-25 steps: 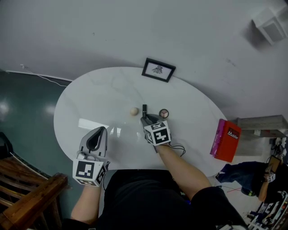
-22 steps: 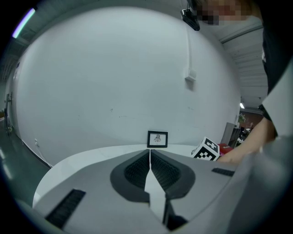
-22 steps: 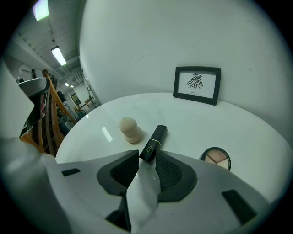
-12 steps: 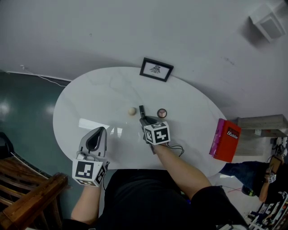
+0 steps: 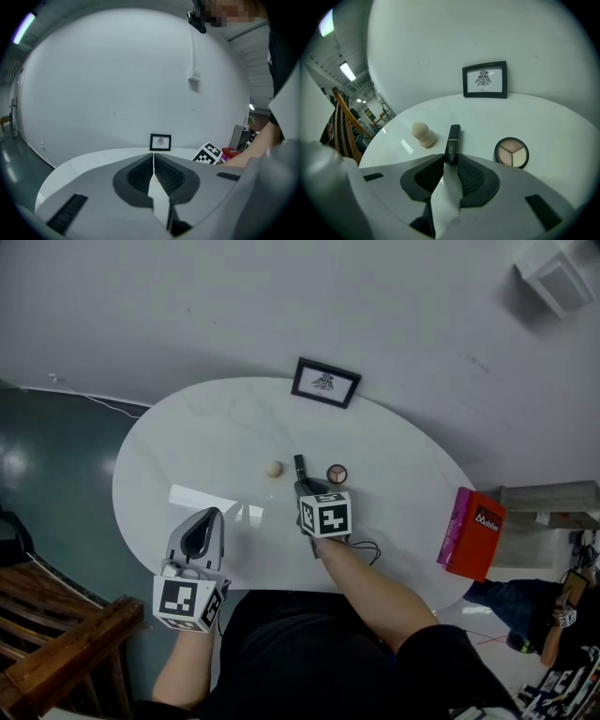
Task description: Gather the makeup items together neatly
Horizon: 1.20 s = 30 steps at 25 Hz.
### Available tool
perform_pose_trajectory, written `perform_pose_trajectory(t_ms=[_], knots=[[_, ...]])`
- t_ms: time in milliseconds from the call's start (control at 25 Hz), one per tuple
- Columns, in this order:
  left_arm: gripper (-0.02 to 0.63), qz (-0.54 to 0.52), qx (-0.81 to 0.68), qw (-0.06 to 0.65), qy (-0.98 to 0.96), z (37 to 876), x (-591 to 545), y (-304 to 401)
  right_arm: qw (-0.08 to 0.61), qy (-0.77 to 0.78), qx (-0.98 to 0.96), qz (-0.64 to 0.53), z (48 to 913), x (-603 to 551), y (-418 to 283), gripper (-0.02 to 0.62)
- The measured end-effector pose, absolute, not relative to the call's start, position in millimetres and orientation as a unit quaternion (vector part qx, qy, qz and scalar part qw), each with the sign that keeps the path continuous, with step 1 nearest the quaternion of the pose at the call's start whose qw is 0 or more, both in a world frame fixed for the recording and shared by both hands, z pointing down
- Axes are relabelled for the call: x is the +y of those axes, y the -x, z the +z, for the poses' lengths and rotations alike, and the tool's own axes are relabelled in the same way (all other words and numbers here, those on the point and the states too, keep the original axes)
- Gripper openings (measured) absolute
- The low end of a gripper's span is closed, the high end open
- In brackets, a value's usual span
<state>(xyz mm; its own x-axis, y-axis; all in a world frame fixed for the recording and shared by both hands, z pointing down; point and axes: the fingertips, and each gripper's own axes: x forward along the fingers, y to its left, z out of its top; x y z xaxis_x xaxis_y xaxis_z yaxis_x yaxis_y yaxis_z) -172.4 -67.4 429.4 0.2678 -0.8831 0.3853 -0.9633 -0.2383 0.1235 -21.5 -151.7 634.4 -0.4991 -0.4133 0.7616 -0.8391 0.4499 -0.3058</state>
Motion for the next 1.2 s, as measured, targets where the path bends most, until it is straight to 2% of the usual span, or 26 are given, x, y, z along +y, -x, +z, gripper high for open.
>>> perform_pose_trajectory(t_ms=[480,1200], knots=[[0.017,0.107,-0.583,0.166,-0.788,428.2,-67.4,182.5,0.292,-0.412,-0.785,0.360,629.8,-147.0,27.9,0.135],[0.017,0.107,-0.571,0.164,-0.797,427.9,-74.7,175.8,0.320,-0.410,-0.794,0.315,625.2,-149.1,20.9,0.134]])
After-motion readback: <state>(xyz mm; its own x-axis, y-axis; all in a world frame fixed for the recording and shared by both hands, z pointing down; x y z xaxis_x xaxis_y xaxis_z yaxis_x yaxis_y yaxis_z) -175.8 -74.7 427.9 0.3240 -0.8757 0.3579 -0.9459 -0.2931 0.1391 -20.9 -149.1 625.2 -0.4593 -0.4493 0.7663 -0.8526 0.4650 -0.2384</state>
